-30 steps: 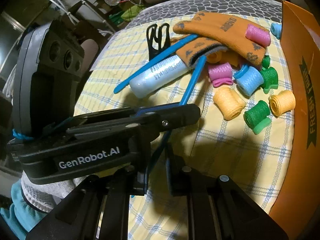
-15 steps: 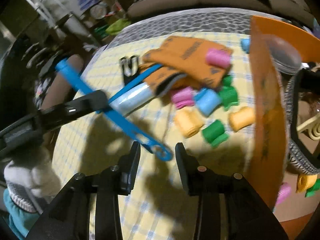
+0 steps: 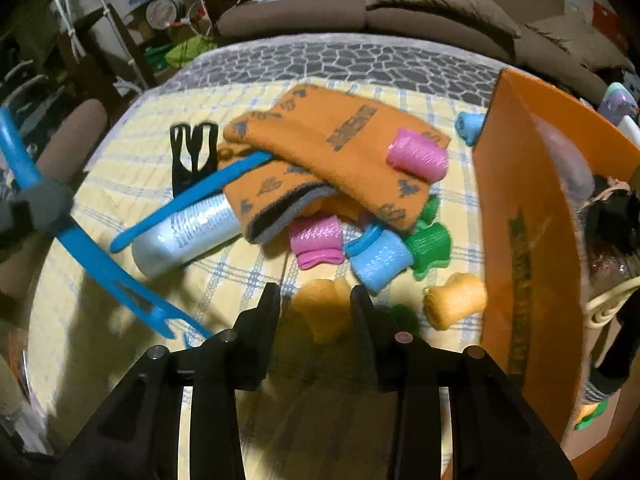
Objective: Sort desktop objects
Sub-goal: 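Hold the blue hook in the left tool while the right tool grasps a yellow roller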
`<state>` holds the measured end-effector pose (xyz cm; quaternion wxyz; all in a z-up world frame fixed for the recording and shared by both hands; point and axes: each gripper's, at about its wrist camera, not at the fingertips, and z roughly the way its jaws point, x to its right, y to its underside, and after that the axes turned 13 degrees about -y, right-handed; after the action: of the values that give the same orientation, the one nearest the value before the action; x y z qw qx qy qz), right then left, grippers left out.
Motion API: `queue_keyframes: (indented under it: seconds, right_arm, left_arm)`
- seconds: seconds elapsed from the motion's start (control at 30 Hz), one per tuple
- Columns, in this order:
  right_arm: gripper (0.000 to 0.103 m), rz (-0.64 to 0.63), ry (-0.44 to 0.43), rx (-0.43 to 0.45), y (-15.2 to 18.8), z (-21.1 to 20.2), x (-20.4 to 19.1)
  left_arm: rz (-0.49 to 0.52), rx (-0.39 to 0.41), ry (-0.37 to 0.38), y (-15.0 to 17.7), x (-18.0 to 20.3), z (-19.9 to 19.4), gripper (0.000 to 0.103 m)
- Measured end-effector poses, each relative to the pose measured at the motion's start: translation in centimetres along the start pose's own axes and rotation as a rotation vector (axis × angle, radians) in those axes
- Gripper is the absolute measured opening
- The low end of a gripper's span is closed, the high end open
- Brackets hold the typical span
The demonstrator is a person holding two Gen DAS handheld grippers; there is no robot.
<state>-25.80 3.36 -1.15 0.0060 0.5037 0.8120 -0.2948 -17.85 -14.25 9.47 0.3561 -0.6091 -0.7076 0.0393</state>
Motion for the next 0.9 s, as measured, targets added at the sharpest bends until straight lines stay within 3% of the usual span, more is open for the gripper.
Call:
queue_keyframes:
  seconds: [0.17,0.23,0.3,0.47,0.9]
  right_arm:
    - [0.043,-0.037,0.032,-0.015,0.1,0.9,-0.3]
    - [0.039,-0.037,0.033,-0.018,0.1,0.9,-0.2]
    - [0.027,-0.046,0.053,-0.017,0.1,0.8,-0.1]
    - [0.024,-0.013,0.0,0.018,0.0,-0.4,0.4]
    - [0.024,0.095,-0.156,0.217,0.1,-11.0,3.4]
  left_arm:
    - [-0.009,0.011,0.01,-0.3,-0.3,-0.5,0.005]
    - [-0.009,0.015,0.014,-0.3,-0.2,-0.7,0.005]
    - [-0.007,0.017,0.017,-0.3,0.0,-0.8,0.005]
    - [-0.005,0.021,0.039,-0.2,0.9,-1.0,0.005]
    - [0.024,0.02,0.14,0.5,5.7,-0.7,0.005]
